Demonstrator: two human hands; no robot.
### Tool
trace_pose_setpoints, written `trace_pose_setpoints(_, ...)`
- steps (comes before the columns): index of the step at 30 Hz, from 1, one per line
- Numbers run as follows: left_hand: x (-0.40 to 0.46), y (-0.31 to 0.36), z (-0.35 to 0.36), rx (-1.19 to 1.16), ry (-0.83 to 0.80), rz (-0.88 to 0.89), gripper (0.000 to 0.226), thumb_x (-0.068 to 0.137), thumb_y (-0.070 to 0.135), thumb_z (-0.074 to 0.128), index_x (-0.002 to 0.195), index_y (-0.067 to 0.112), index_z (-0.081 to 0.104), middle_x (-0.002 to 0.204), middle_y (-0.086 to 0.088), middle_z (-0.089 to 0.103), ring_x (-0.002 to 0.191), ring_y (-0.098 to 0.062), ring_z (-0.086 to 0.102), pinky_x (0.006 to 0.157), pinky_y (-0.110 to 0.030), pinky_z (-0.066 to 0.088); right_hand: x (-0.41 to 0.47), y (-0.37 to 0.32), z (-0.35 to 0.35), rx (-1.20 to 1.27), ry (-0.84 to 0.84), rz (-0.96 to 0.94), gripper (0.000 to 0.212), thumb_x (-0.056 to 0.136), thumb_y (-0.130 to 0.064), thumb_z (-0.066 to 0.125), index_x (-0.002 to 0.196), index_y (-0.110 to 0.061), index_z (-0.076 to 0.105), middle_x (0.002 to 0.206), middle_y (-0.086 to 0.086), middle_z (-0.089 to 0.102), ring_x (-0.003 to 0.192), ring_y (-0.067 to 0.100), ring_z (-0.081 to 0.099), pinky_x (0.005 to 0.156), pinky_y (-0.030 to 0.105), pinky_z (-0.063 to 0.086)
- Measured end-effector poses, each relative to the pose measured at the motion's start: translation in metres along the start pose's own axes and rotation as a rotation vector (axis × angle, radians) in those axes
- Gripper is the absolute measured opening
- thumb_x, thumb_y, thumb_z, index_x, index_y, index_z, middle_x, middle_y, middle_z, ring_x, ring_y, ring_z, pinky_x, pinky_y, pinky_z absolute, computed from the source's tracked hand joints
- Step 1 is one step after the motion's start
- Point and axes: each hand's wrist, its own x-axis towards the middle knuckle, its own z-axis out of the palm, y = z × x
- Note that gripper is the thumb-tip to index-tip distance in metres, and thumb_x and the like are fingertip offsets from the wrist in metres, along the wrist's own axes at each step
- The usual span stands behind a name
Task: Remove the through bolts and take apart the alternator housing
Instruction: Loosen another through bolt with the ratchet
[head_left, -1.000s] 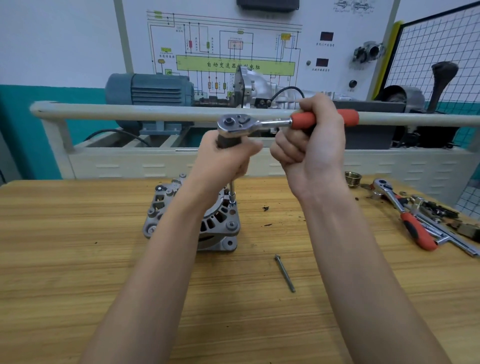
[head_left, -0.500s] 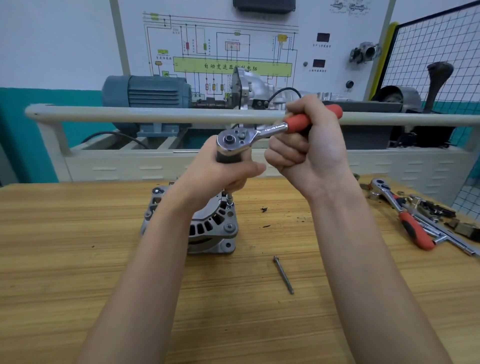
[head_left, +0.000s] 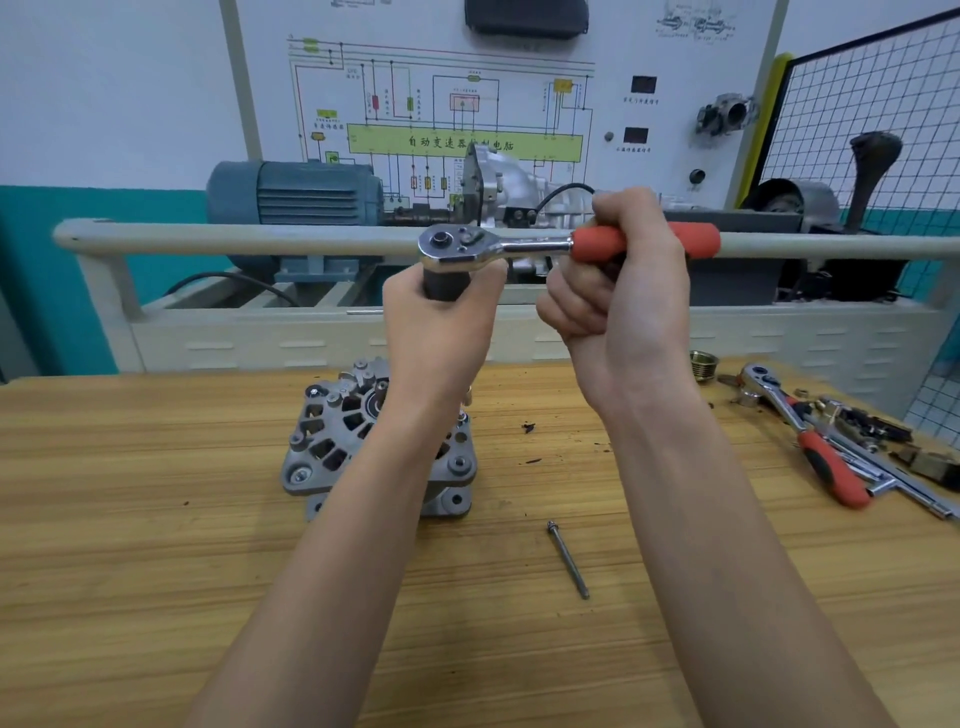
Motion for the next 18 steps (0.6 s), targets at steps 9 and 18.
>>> trace_pose_setpoints(9,0.018,0.015,-0.036,0.029,0.192,-0.043,0.035,0.085,0.012,0.063,0.055,0.018,0.044,0.045,0.008,0.039,0.045,-0.009,0.032,0.045,-0.020,0.029,0.008,-0.005,-0.021,-0.542,-0.662,0.037,0.036,0.077,-0.007,0.073,0.110,-0.013,0.059,0.063,-0.001,0.059,0.057,0.012,0.054,0.056,0.026,0.050)
trace_pose_setpoints(18,0.041,-0.002,-0.085,0.065,0.345,-0.228,0.030,0.084,0.016,0.065,0.063,0.019,0.044,0.049,0.004,0.035,0.037,-0.008,0.028,0.038,-0.017,0.025,0.023,0.078,-0.036,-1.456,-0.466,0.206,0.018,0.076,-0.027,0.081,0.088,-0.018,0.071,0.076,-0.007,0.063,0.071,0.009,0.058,0.063,0.024,0.046)
